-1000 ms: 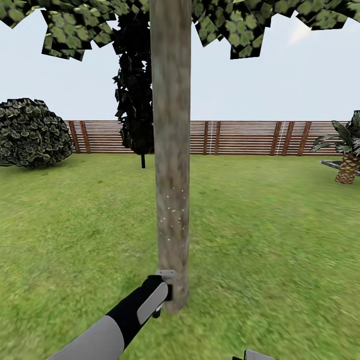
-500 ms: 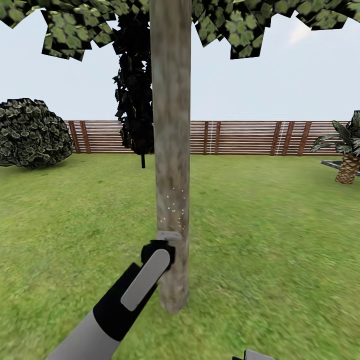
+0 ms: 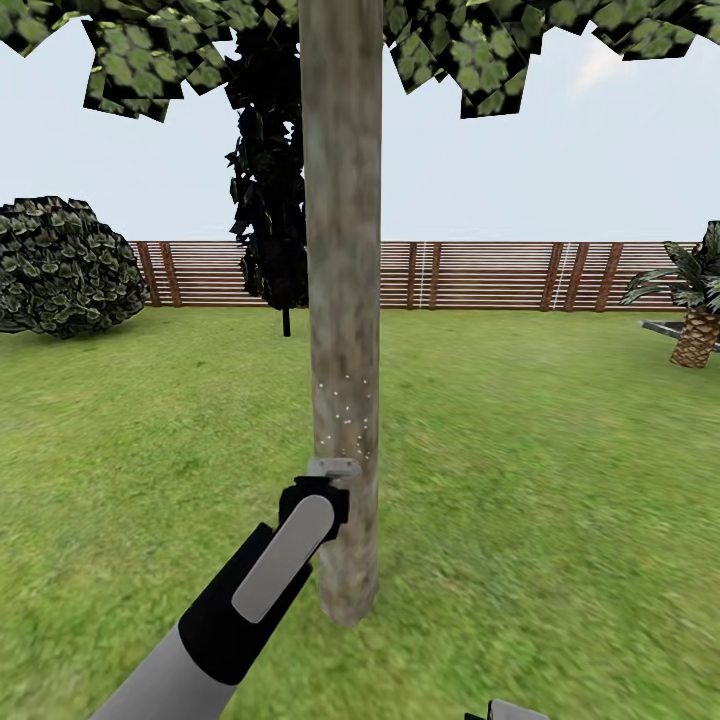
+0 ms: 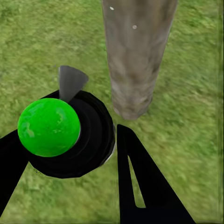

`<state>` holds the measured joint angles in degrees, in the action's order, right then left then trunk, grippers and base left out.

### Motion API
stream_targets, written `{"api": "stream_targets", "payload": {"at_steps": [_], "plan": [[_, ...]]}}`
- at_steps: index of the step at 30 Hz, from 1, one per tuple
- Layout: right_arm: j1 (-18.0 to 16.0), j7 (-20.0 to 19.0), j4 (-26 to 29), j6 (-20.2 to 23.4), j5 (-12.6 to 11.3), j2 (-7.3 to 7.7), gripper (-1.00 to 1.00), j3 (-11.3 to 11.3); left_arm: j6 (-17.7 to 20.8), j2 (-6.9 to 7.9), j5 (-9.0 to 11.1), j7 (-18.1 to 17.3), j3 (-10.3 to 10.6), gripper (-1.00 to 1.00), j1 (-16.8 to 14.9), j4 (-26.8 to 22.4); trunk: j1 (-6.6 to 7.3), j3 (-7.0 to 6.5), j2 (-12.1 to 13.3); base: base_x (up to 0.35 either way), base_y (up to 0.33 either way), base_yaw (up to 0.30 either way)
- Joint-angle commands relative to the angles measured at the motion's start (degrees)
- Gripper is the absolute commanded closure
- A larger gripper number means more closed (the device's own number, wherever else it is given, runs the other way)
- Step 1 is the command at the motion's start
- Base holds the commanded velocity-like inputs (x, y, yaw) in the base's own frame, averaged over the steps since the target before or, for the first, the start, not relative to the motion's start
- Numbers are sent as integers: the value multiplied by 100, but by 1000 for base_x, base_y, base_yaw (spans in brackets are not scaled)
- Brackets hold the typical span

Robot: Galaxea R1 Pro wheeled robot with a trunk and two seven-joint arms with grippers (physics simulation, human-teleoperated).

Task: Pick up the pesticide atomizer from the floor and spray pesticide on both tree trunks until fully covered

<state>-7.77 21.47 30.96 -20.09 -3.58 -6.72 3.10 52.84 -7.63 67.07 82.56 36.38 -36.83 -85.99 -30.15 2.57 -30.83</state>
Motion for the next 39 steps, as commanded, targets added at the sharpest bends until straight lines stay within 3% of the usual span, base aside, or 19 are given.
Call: {"api": "stream_targets", "payload": {"at_steps": [1,5,7,12,16,23,39], "plan": [[-5,36,-2,-21,-38,4,100,33,-34,35,20,-153,2,100,37,69,-3,12,-11,0,0,0],[-5,36,-2,-21,-38,4,100,33,-446,241,-22,-867,14,100,223,544,-3,12,-11,0,0,0],[-5,38,-2,-21,-33,4,100,33,-862,346,-95,-1309,34,100,268,1048,-3,12,-11,0,0,0],[-5,34,-2,-21,-30,4,100,33,-1378,404,-556,-2117,58,100,301,1868,-3,12,-11,0,0,0],[-5,38,3,-21,-31,4,100,33,-1609,414,-714,-2573,61,100,310,2228,-3,12,-11,0,21,-23],[-5,41,6,-21,-42,11,100,26,-1843,420,-787,-2773,66,100,328,2325,-3,12,-11,0,259,-227],[-5,42,0,-21,-52,13,100,16,-1882,422,-793,-2846,71,100,386,2317,-3,12,-11,0,331,-284]]}}
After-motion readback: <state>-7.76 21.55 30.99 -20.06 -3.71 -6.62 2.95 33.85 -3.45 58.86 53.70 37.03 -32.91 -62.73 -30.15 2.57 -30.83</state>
